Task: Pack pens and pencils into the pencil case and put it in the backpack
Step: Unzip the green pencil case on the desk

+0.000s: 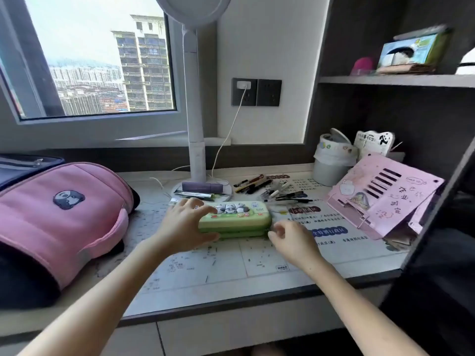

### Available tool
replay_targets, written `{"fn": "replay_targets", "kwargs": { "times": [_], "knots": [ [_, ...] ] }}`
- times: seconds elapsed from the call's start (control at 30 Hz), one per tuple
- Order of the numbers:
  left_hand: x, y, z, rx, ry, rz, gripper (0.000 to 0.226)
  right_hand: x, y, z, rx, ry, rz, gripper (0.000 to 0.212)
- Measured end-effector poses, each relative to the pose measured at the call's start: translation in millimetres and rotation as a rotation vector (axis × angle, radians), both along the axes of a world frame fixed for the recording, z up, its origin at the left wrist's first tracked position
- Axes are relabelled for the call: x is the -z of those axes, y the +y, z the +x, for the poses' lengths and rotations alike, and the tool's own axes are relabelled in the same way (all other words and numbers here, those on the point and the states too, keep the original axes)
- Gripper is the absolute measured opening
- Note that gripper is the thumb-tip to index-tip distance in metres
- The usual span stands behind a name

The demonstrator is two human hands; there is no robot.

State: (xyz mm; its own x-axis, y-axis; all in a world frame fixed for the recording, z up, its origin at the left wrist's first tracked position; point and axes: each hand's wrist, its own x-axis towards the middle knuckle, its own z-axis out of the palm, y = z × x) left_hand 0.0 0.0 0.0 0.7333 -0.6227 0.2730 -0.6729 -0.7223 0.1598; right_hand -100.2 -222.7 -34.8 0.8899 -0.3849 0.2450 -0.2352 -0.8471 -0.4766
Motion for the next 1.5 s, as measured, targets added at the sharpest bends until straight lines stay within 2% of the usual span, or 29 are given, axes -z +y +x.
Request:
{"fn": "replay_targets", "kwargs": {
  "times": [0.13,0.3,0.4,0.47,0.57,0.63,0.77,0.93,1.07,1.13,1.23,1.27,1.3,1.4,1.5],
  "knots": [
    [3.1,-16.3,12.7,-0.078,0.073,0.228,0.079,19.0,2.9,16.2,0.081,0.124,0.015,0.034],
    [15.4,-29.0,42.9,-0.133,0.263,0.293,0.093,42.5,0.8,36.3,0.109,-0.061,0.009,0.025],
    [15.5,-30.5,53.9,-0.174,0.243,0.374,0.099,48.3,-3.0,38.9,0.038,-0.144,0.036,0.025],
    [15.8,-31.0,54.9,-0.168,0.222,0.435,0.112,49.1,-9.8,42.3,0.031,-0.158,0.062,0.025],
    [10.9,-35.2,44.3,-0.173,0.217,0.394,0.108,50.2,-14.5,49.8,0.025,-0.141,0.032,0.022],
    [6.6,-38.3,45.5,-0.175,0.283,0.318,0.103,49.8,-14.9,53.4,-0.001,-0.144,0.014,0.021],
    [12.9,-36.7,52.4,-0.1,0.475,0.341,0.112,51.8,-17.6,51.9,-0.057,-0.15,0.012,0.02],
    [26.5,-42.1,39.0,-0.182,0.174,0.293,0.1,47.9,-9.8,46.6,-0.111,-0.159,-0.055,0.028],
    [33.8,-48.7,28.3,-0.317,0.149,0.246,0.094,49.1,35.5,36.7,-0.218,-0.2,-0.103,0.025],
    [29.2,-50.4,28.3,-0.325,0.271,0.264,0.095,51.7,56.9,32.0,-0.28,-0.198,-0.073,0.025],
    [-1.9,-40.1,38.4,-0.209,0.849,0.119,0.083,50.8,63.8,27.2,-0.343,-0.245,-0.041,0.024],
    [-15.0,-37.3,41.9,-0.188,0.969,0.101,0.077,50.9,62.3,26.7,-0.358,-0.251,-0.032,0.026],
    [-22.0,-37.4,44.6,-0.178,0.974,0.143,0.079,51.6,60.5,27.0,-0.368,-0.247,-0.017,0.027],
    [-17.2,-59.0,37.8,-0.176,0.727,0.339,0.095,56.4,56.7,30.5,-0.374,-0.227,0.018,0.028],
    [-3.5,-87.5,37.9,-0.134,0.663,0.306,0.104,57.6,52.9,29.4,-0.36,-0.257,0.103,0.026]
  ]
}}
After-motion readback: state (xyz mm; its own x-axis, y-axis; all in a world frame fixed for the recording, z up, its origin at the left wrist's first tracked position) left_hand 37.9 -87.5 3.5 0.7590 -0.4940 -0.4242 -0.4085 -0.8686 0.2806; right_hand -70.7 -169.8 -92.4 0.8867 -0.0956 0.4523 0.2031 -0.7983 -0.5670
